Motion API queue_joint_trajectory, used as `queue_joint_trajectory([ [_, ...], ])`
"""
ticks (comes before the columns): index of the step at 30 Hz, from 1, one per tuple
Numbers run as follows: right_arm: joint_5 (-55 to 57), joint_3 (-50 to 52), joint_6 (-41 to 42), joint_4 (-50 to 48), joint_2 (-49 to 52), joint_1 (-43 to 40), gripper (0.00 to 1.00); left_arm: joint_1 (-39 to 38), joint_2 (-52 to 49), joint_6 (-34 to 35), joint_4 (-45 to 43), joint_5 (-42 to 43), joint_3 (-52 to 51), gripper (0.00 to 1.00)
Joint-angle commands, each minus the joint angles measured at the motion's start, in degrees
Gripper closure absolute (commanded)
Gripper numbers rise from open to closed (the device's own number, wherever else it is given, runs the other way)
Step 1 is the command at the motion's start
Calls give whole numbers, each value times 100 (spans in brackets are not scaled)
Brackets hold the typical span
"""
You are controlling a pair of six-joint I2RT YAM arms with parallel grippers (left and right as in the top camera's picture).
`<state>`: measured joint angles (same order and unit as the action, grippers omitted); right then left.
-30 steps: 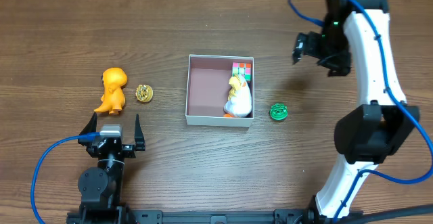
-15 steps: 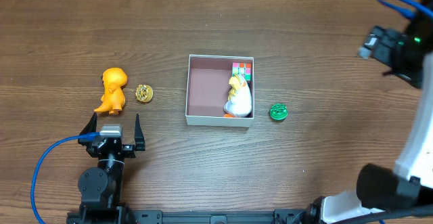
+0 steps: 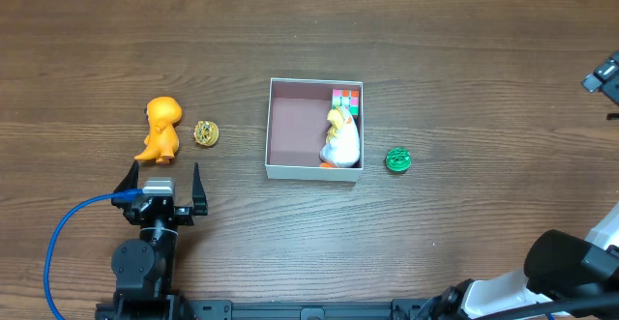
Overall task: Pack container
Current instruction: 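Lift the left gripper and move it toward the orange dinosaur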
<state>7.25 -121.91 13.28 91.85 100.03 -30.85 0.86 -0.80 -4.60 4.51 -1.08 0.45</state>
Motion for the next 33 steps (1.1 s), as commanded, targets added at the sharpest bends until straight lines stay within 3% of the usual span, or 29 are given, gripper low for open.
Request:
queue_joint_trajectory([
  [1,-83,221,44,-208,87,-109,0,35,15,35,-13,70,-17,0],
  [14,-654,649,42,-553,282,-105,0,35,15,20,-33,-76,-17,0],
  [20,-654,656,42,-527,286,-105,0,35,15,1578,-680,-17,-17,0],
  [25,-651,656,42,-522,286,-105,0,35,17,2063,-1246,286,192,0],
  [33,-654,656,42,-525,286,-105,0,35,-160,1611,-1202,732,1296,0],
])
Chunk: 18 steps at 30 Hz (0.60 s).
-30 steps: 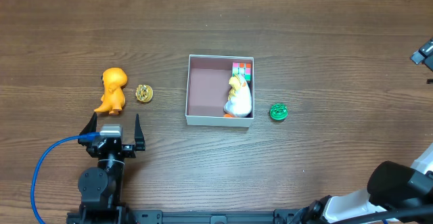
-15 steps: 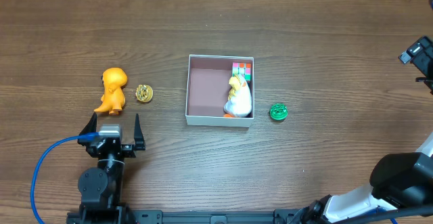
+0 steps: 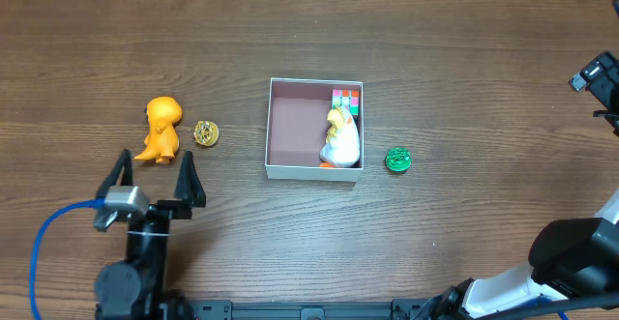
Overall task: Pack container
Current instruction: 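Lift the left gripper and move it toward the orange dinosaur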
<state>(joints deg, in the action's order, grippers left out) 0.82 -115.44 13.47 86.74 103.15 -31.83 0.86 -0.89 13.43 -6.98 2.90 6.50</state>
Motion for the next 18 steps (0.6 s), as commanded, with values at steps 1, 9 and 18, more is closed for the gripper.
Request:
queue_joint_trajectory([
  [1,-9,9,22,-13,-28,-7,0,35,-293,-411,-22,415,935,0],
  [9,-9,9,22,-15,-26,-7,0,35,-2361,-1521,1836,114,3526,0],
  [18,-9,9,22,-15,-26,-7,0,35,-4614,-1687,3805,883,5956,0],
])
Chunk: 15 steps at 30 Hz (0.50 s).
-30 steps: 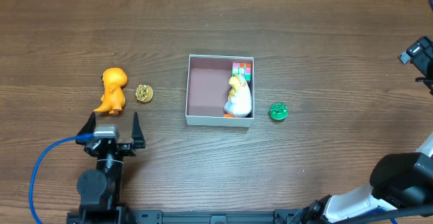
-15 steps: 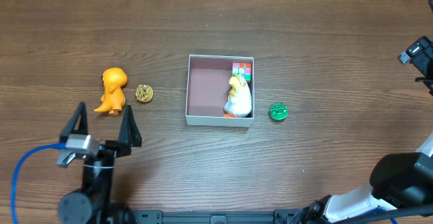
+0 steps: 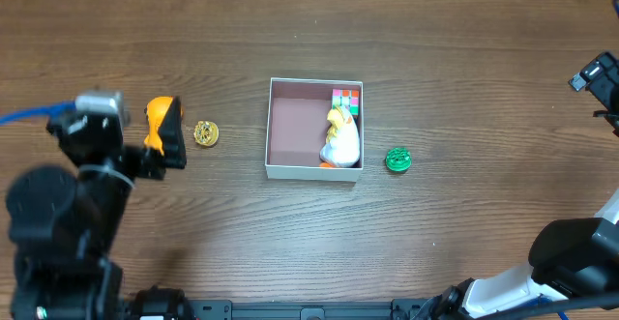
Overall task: Pack container
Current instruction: 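Lift the left gripper and move it toward the orange dinosaur, then lower the left gripper over the orange dinosaur and close on it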
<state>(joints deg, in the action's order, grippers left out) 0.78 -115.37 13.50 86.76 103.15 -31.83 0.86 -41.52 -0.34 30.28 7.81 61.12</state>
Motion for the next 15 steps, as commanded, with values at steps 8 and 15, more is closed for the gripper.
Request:
queue_joint_trajectory([
  [8,-4,2,20,-17,-26,-7,0,35,-3165,-227,3309,-872,3536,0],
  [15,-4,2,20,-17,-26,-7,0,37,-4577,-61,4124,-1226,4054,0],
])
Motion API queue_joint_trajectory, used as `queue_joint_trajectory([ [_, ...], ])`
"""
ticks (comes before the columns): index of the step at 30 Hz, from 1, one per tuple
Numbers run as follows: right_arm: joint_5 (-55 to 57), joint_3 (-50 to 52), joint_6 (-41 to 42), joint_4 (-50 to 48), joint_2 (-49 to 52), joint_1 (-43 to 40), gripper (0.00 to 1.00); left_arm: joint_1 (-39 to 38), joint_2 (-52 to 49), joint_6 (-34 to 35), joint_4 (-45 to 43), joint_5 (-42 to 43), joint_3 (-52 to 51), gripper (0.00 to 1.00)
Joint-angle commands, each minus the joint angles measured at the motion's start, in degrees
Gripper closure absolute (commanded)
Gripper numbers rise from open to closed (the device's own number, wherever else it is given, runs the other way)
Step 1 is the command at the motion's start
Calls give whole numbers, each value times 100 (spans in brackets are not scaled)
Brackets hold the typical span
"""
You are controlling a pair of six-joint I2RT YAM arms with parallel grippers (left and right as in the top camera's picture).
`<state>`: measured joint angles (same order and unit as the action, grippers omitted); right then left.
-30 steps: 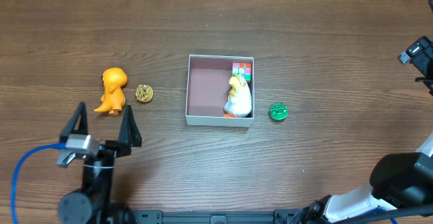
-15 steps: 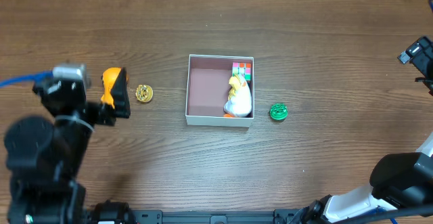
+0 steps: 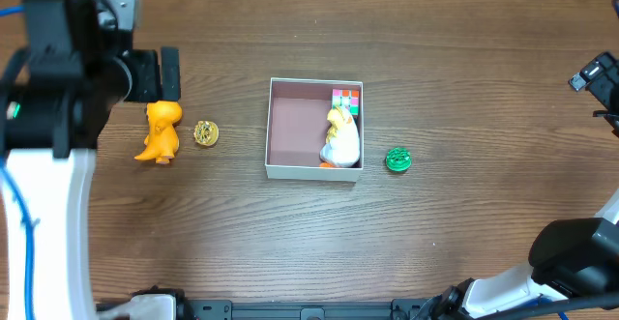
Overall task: Pack container
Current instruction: 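Lower the left gripper over the orange dinosaur and close on it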
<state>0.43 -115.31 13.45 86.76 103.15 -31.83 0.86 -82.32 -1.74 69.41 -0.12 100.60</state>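
The white box (image 3: 268,136) stands mid-table, holding a coloured cube (image 3: 346,99) and a white duck (image 3: 340,139) on its right side. An orange dinosaur (image 3: 160,131) stands on the table to the box's left, with a small gold round piece (image 3: 206,132) beside it. A green round piece (image 3: 397,160) lies just right of the box. My left gripper (image 3: 158,74) hangs raised just behind the dinosaur, its dark fingers (image 3: 170,72) apart with nothing between them. Only a dark end of my right arm (image 3: 598,74) shows at the right edge, its jaws unreadable.
The left arm's white link (image 3: 44,214) and blue cable run down the left side. The right arm's base (image 3: 571,257) fills the front right corner. Brown wooden tabletop (image 3: 319,233) lies all around the box.
My left gripper was at the dinosaur, hiding part of it. Now it is farther back and higher, and the dinosaur shows whole in the same spot. Nothing else moved.
My left gripper stood open near the front edge, below the dinosaur. It was then closer to the toy, then right at it, and is now raised behind it, empty. The dinosaur, both round pieces and the box's contents kept their places.
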Motion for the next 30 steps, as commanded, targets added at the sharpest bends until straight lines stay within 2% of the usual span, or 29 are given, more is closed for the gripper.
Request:
queue_joint_trajectory([
  [1,31,-4,24,-17,-26,-7,0,46,-658,321,275,-586,107,0],
  [3,31,-4,24,-17,-26,-7,0,85,-955,787,420,-925,107,0],
  [5,31,-4,24,-17,-26,-7,0,153,-1226,949,496,-1119,107,0],
  [14,31,-4,24,-17,-26,-7,0,407,-2216,907,452,-1294,107,0],
  [20,31,-4,24,-17,-26,-7,0,428,-2964,946,743,-876,105,0],
  [30,31,-4,24,-17,-26,-7,0,487,-3687,896,914,-846,103,0],
])
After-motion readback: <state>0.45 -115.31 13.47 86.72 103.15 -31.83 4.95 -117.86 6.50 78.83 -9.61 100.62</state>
